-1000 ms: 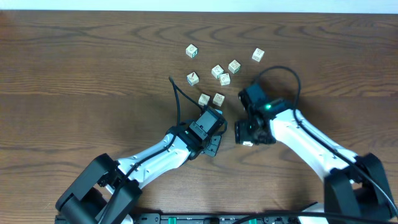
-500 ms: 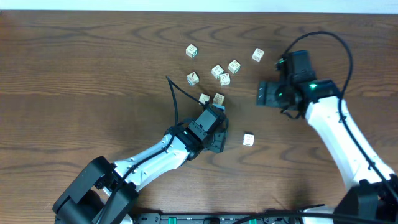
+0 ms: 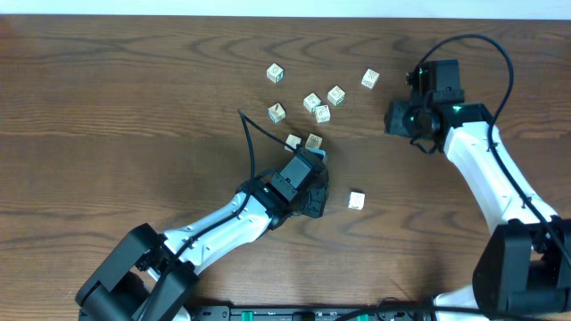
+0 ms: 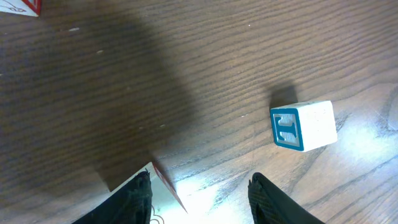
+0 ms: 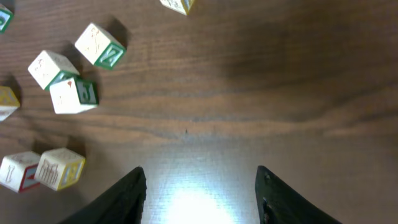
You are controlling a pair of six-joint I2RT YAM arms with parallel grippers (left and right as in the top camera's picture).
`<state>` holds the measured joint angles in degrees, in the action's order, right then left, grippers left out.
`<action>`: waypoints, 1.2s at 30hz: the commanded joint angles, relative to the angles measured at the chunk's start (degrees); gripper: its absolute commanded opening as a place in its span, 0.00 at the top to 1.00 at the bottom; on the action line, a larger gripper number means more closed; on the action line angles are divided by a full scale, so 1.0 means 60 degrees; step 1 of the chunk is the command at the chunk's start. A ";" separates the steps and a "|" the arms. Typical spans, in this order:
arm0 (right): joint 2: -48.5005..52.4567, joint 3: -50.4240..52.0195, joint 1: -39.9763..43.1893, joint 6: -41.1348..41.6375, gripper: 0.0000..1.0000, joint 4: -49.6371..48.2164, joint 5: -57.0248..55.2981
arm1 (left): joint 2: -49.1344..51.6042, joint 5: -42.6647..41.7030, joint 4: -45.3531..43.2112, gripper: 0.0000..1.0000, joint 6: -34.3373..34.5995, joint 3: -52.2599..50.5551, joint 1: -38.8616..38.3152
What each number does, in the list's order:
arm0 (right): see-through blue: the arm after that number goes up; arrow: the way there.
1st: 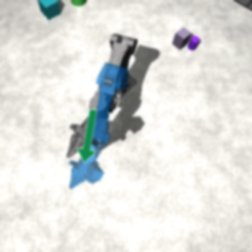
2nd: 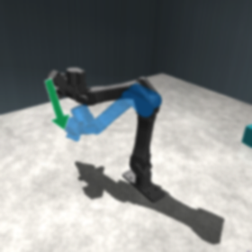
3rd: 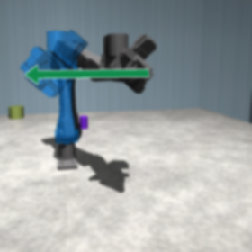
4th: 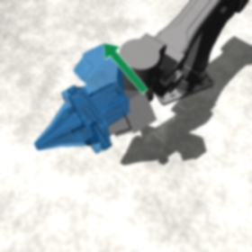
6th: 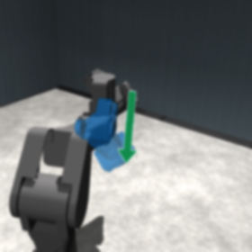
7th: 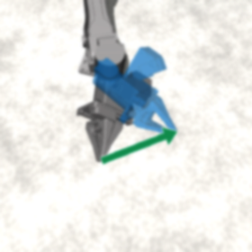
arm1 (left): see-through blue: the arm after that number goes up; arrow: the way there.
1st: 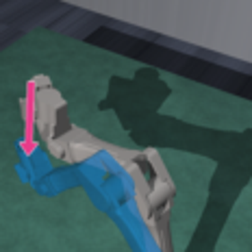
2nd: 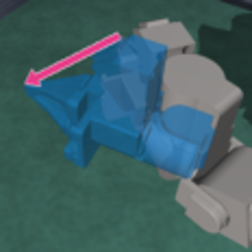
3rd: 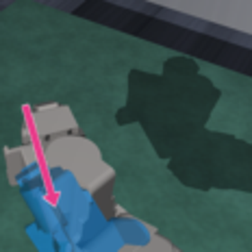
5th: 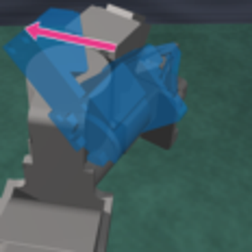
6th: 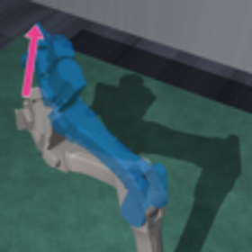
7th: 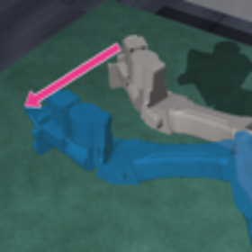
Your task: Lift 5 blocks
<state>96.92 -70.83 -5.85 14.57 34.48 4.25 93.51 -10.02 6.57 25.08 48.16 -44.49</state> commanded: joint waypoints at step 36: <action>0.6583 -0.6666 -0.0408 0.1577 0.39 0.0492 0.0124 | -0.0146 0.0106 0.1341 0.34 -0.3355 0.1745 0.4105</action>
<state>136.49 -109.82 -8.05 22.22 38.28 4.80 91.83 -9.93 15.07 6.98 57.32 -20.40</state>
